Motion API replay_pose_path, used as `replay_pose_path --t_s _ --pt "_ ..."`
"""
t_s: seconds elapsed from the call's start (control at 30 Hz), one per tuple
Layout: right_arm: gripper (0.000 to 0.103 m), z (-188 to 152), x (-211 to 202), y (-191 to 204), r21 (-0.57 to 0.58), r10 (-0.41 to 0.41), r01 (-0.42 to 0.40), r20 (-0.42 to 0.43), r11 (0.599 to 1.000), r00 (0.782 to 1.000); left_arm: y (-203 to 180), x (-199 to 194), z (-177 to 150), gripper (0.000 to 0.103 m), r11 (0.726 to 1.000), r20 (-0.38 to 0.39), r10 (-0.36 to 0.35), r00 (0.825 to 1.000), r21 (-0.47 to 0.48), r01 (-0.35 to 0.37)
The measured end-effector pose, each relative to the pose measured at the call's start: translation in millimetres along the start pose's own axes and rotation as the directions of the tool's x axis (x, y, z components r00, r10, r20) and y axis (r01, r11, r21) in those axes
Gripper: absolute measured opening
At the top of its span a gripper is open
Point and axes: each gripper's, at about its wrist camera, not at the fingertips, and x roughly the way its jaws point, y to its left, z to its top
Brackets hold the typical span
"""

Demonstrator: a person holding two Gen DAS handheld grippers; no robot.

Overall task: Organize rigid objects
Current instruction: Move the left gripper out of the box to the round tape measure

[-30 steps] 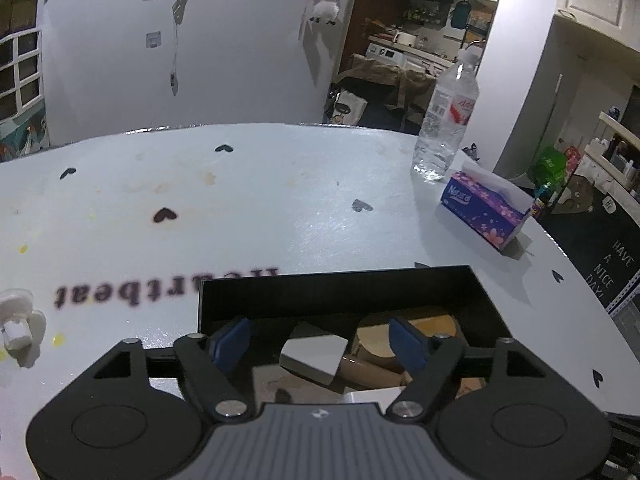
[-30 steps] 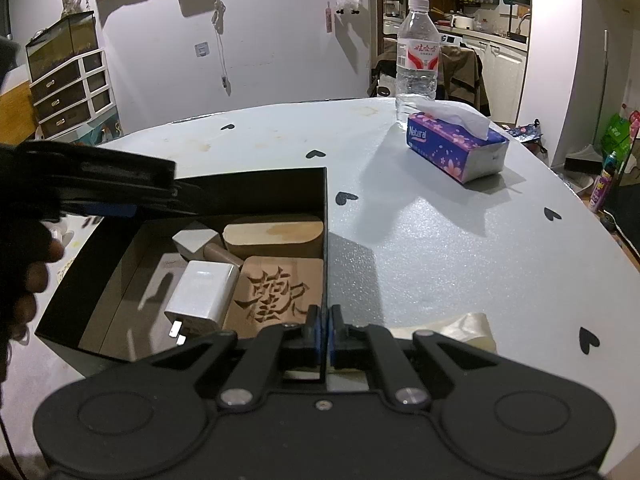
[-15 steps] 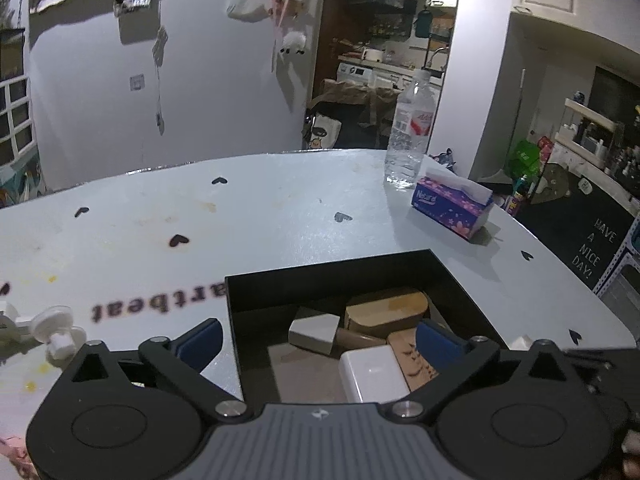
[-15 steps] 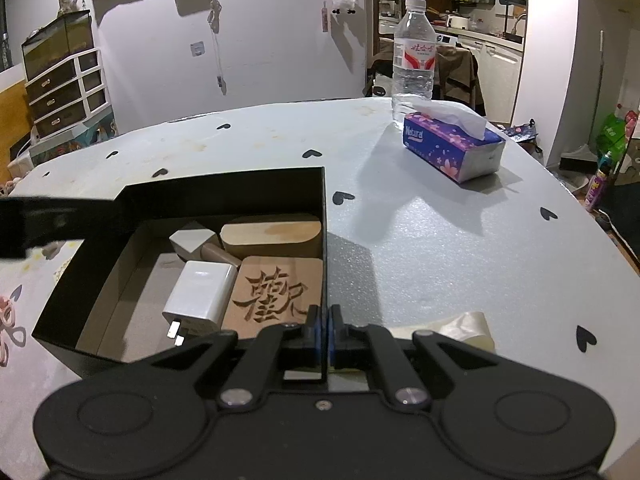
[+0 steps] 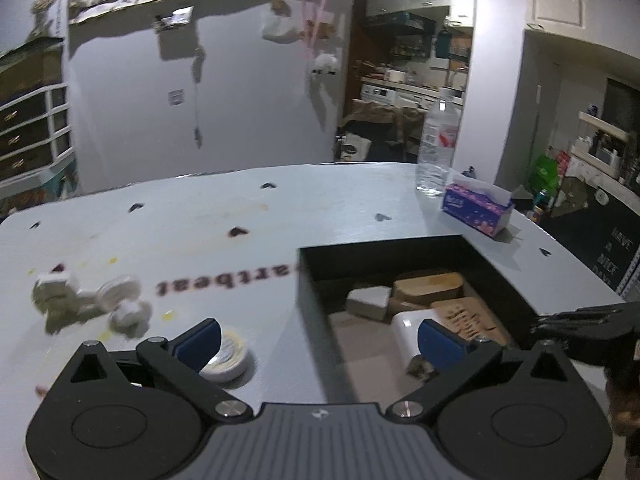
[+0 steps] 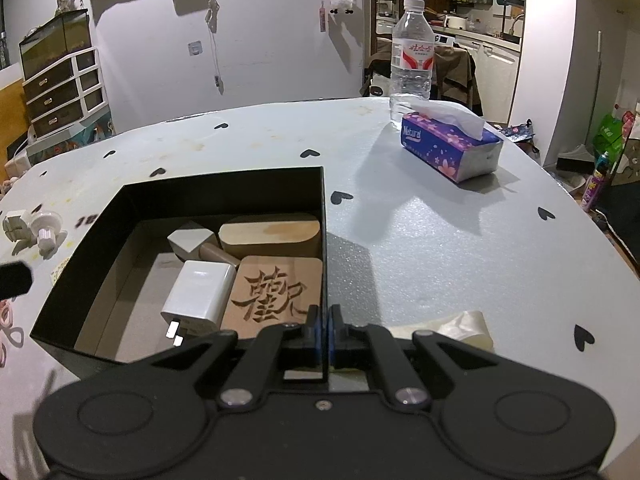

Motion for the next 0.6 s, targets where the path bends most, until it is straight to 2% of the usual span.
replay_pose_path --t_s 0.27,0.4,0.47,0.6 --pt "0.004 0 0 0 0.000 0.000 0.000 0.000 1.000 1.000 43 -8 -29 0.103 0.994 0.000 0.091 0.996 -0.066 -0.091" --pt "0.004 0 0 0 0.000 0.000 0.000 -0.001 1.000 1.000 63 -6 -38 0.102 0.985 0.005 0.102 0.995 -0.137 -0.100" --pt "0.004 0 0 0 -0.002 0.000 0.000 0.000 1.000 1.000 71 -2 -40 0.101 0.980 0.002 0.127 0.992 -0.158 -0.125" --pt "0.004 0 0 0 -0.002 0.000 0.000 0.000 1.000 1.000 77 8 -40 0.090 0.976 -0.004 0.134 0.991 -0.171 -0.133"
